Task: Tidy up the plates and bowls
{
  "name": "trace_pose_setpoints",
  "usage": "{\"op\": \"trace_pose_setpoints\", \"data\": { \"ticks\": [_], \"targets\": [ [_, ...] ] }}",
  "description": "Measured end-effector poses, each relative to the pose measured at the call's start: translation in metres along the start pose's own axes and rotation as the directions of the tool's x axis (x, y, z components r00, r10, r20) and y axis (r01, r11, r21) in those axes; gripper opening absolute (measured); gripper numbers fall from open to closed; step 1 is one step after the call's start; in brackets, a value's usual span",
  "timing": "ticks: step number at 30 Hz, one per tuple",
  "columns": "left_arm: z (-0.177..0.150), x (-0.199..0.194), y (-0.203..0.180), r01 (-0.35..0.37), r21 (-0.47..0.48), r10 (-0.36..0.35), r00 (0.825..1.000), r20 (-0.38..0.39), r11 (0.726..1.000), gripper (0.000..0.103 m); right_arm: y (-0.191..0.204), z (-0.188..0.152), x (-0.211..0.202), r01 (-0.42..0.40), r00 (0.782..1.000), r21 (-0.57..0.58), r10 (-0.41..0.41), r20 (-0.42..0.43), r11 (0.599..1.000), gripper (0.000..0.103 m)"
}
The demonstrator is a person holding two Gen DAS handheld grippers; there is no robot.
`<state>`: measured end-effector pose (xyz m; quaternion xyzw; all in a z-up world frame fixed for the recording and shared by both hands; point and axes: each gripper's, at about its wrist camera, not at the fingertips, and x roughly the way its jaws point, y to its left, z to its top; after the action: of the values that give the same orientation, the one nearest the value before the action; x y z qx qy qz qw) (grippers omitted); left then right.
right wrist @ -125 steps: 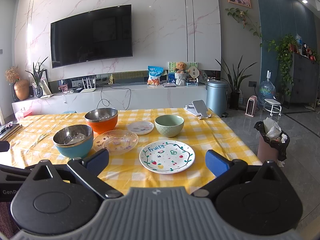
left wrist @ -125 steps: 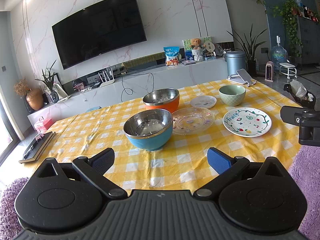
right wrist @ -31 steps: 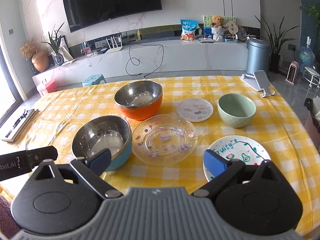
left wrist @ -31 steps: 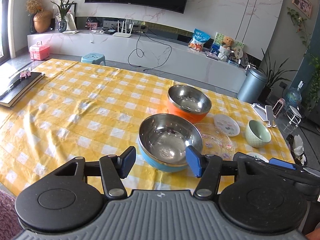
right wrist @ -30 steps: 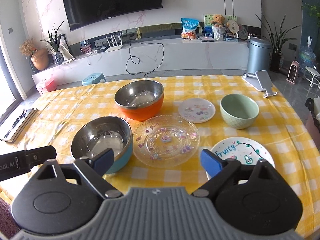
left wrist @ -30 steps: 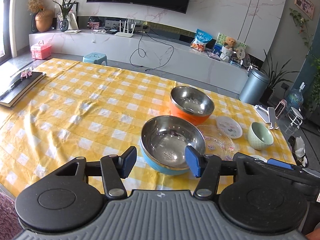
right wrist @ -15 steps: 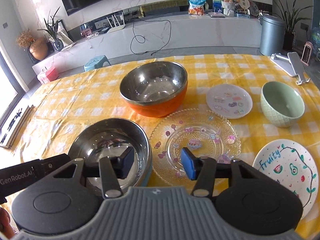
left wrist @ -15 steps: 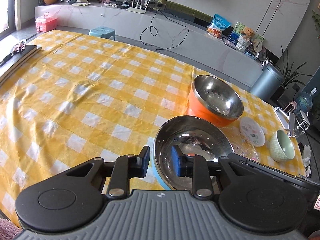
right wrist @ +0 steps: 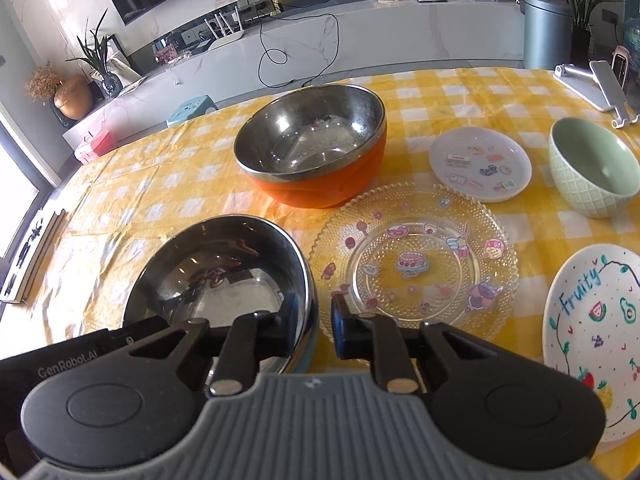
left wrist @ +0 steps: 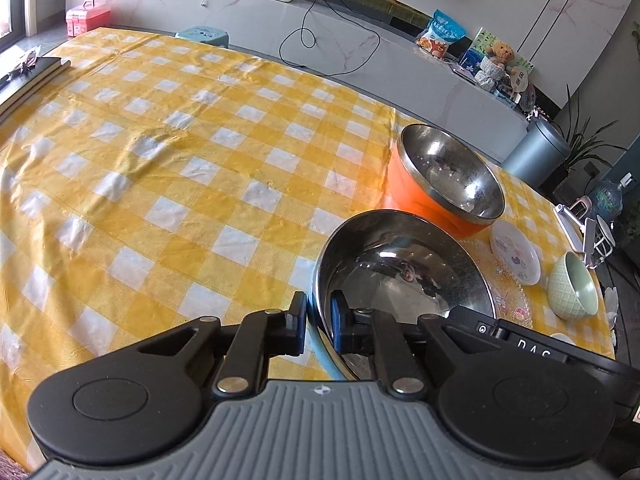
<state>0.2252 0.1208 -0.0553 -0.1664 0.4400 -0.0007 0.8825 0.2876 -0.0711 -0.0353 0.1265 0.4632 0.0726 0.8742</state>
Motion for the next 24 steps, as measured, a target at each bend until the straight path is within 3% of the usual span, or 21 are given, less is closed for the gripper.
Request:
{"op": "trace_pose_setpoints", "data": {
  "ticks": [14, 24],
  "targets": [
    [-0.007, -0.036, -0.006, -0.024, 0.026, 0.023, 0.999, 0.036, 0.999, 0.011, 0.004, -0.011, -0.026, -0.018, 1.0, -0.021, 0.018, 0.022, 1.0, 0.007],
    [-0.038, -0.064, -0.012, -0.029, 0.018, 0.029, 0.999, 0.019, 0.999, 0.01, -0.006, -0.038, -0.06, -0.044, 0.999, -0.004, 0.044, -0.015, 0.999, 0.007]
  ]
}}
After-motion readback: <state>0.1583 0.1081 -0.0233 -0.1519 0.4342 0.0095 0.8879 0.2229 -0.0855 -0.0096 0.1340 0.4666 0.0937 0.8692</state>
